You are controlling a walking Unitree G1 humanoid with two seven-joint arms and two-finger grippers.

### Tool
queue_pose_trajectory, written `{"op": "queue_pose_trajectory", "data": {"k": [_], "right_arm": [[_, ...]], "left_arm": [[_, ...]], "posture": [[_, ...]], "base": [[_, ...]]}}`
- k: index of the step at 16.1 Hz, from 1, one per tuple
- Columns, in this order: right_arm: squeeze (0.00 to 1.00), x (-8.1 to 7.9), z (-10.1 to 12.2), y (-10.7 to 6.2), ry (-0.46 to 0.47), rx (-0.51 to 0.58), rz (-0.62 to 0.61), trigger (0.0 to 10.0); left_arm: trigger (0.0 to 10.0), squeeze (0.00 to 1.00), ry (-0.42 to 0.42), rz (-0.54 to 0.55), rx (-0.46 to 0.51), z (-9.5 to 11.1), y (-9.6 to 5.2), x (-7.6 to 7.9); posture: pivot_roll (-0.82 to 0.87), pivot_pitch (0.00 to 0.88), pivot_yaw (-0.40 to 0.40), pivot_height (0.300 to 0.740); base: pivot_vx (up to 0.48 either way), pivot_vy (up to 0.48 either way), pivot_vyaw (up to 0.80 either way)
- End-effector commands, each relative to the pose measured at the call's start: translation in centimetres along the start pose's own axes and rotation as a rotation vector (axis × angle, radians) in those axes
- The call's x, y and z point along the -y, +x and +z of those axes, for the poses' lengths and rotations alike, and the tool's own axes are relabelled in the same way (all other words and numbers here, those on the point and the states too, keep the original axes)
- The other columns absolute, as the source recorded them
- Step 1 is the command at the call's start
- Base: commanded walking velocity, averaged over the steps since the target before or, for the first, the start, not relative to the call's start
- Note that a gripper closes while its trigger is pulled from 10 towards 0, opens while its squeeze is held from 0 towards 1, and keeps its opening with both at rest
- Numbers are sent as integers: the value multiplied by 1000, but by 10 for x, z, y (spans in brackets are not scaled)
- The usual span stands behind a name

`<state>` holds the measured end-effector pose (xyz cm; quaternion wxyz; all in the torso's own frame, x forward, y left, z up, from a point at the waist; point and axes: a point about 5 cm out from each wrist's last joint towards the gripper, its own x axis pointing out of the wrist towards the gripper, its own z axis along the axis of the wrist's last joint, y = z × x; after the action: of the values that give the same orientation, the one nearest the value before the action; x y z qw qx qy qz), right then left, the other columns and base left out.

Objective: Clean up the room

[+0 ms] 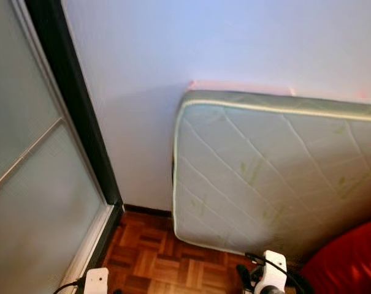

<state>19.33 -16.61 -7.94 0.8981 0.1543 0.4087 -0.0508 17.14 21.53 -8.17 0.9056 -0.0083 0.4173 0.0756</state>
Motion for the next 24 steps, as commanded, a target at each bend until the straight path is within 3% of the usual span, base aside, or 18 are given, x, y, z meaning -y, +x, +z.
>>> {"op": "queue_pose_trajectory", "data": {"k": [1, 6, 11, 14, 24], "right_arm": [[0, 8, 0, -1, 8, -1, -24, 10000], [0, 11, 1, -2, 8, 3, -47, 10000], [0, 12, 0, -2, -4, -9, -55, 10000], [0, 10, -2, -2, -5, -22, -43, 10000], [0, 6, -3, -2, -8, -16, -13, 10000]], "left_arm": [[10000, 0, 1, -25, -9, -3, 0, 7], [10000, 0, 26, -30, -8, -2, 0, 6], [10000, 0, 38, -29, -6, -2, 0, 6], [10000, 0, 41, -26, -8, -2, 0, 5], [10000, 0, 36, -21, -11, -3, 0, 5]], "posture": [[97, 0, -47, 740], [97, 0, -47, 740], [99, 0, -47, 740], [97, 0, -45, 740], [98, 0, -47, 740]], "base": [[0, 0, 0], [0, 0, 0], [0, -368, 0], [0, -449, -769], [0, 0, 0]]}}
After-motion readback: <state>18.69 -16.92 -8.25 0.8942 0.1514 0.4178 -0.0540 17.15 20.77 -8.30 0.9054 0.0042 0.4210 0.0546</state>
